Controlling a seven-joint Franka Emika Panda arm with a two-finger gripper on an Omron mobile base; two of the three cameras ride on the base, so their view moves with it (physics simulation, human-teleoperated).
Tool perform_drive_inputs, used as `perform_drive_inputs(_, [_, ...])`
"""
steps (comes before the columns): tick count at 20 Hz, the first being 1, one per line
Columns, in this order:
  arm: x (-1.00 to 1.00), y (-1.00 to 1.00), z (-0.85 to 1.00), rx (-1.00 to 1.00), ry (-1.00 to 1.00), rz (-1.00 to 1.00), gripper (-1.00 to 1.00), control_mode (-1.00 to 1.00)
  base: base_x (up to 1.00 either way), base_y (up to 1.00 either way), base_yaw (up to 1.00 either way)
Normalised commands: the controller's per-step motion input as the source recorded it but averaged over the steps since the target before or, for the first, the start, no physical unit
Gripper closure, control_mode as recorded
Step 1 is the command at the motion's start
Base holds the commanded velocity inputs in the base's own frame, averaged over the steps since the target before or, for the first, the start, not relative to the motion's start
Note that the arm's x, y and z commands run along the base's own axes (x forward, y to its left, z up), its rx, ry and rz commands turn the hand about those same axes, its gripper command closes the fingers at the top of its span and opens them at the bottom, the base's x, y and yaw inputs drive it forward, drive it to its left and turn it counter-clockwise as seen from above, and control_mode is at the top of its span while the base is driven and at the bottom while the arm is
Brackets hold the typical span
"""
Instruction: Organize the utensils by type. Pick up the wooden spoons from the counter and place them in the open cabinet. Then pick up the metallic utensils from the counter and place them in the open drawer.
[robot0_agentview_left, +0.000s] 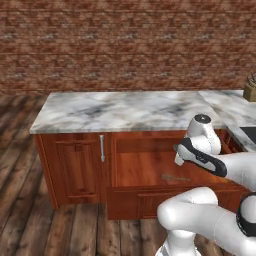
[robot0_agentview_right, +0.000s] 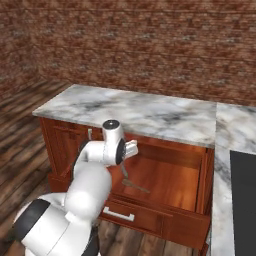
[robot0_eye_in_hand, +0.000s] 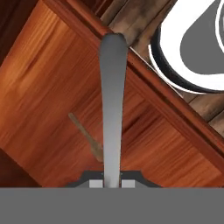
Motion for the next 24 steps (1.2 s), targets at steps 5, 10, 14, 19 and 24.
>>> perform_drive_inputs(5, [0.57, -0.55, -0.46, -0.02, 0.2, 0.42, 1.0, -1.0, 0.0, 0.0, 0.0])
perform_drive_inputs(10, [0.45, -0.8, -0.28, 0.0, 0.12, 0.43, 1.0, -1.0, 0.0, 0.0, 0.0])
perform_drive_inputs(14, [0.42, -0.76, -0.18, 0.01, 0.07, 0.41, 1.0, -1.0, 0.0, 0.0, 0.0])
perform_drive_inputs(19, [0.37, -0.81, -0.14, 0.04, 0.03, 0.39, 1.0, -1.0, 0.0, 0.0, 0.0])
perform_drive_inputs(24, [0.6, -0.93, 0.0, 0.09, 0.04, 0.4, 1.0, -1.0, 0.0, 0.0, 0.0])
